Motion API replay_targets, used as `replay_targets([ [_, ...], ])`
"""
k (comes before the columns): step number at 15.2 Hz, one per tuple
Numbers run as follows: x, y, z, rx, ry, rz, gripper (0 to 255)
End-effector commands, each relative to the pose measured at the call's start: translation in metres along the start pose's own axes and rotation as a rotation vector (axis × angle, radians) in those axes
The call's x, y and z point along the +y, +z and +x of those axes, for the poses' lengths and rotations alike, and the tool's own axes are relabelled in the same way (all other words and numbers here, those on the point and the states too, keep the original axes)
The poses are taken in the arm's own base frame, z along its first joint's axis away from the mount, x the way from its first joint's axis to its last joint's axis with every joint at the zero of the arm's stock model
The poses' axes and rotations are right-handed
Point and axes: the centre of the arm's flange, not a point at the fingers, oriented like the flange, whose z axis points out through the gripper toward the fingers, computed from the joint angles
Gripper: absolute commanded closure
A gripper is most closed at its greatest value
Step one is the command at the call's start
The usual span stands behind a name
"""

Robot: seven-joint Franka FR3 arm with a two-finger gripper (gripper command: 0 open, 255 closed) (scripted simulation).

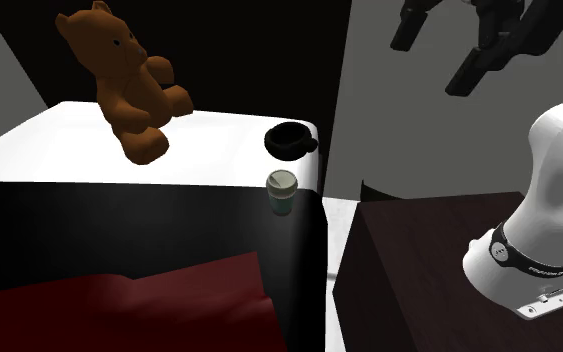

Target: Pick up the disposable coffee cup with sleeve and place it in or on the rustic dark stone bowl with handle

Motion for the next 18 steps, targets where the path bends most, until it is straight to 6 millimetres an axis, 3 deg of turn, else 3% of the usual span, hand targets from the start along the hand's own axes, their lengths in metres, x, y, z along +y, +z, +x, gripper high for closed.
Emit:
replay_targets([
  [1, 0.000, 0.000, 0.000, 0.000, 0.000, 0.000, 0],
  [18, 0.118, 0.191, 0.007, -0.110, -0.119, -0.002, 0],
])
